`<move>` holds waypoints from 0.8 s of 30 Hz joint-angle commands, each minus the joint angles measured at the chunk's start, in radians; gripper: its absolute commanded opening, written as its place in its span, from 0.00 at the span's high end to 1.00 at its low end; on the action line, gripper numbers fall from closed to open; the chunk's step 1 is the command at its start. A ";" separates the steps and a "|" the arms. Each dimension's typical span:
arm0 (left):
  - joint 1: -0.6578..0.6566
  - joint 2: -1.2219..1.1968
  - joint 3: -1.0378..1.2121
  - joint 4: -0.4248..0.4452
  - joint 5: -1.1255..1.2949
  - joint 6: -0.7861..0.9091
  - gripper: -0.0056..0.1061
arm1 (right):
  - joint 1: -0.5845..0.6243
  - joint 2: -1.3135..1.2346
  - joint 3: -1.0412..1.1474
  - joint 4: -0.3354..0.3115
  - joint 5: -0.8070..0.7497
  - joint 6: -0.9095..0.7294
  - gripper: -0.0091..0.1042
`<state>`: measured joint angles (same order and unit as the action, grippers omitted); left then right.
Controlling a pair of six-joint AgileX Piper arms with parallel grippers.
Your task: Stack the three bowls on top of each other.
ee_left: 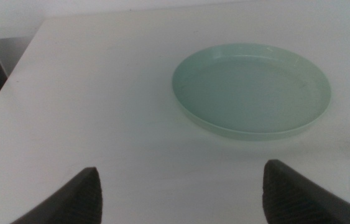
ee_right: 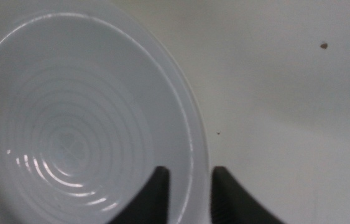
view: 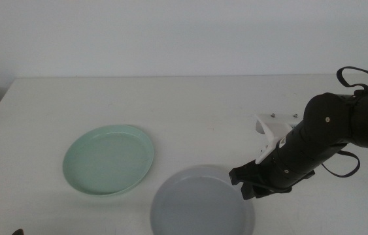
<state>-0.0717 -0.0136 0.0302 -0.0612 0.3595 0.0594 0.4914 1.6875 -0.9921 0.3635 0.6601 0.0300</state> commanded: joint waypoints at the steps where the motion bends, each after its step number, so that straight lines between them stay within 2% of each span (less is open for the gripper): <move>1: 0.002 -0.013 -0.004 -0.004 -0.068 -0.009 0.18 | 0.001 -0.048 -0.024 0.003 0.002 -0.010 0.65; 4: 0.002 -0.013 -0.004 -0.004 -0.068 -0.009 0.18 | 0.000 -0.100 -0.072 0.008 0.063 -0.010 0.53; 6: 0.002 -0.013 -0.004 -0.004 -0.068 -0.009 0.18 | -0.004 -0.153 -0.109 0.001 0.088 -0.022 0.50; 11: 0.002 -0.013 -0.004 -0.004 -0.068 -0.009 0.18 | -0.008 -0.322 -0.185 -0.037 0.160 -0.084 0.50; 16: 0.002 -0.013 -0.004 -0.004 -0.068 -0.009 0.18 | -0.008 -0.503 -0.197 -0.095 0.177 -0.106 0.50; 21: 0.002 -0.013 -0.004 -0.004 -0.068 -0.009 0.18 | -0.008 -0.675 -0.196 -0.158 0.268 -0.152 0.50; 24: 0.002 -0.013 -0.004 -0.004 -0.068 -0.009 0.18 | -0.008 -0.771 -0.196 -0.165 0.284 -0.197 0.50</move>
<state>-0.0717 -0.0136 0.0302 -0.0612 0.3595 0.0594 0.4914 0.9725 -1.1552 0.2053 0.9804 -0.1288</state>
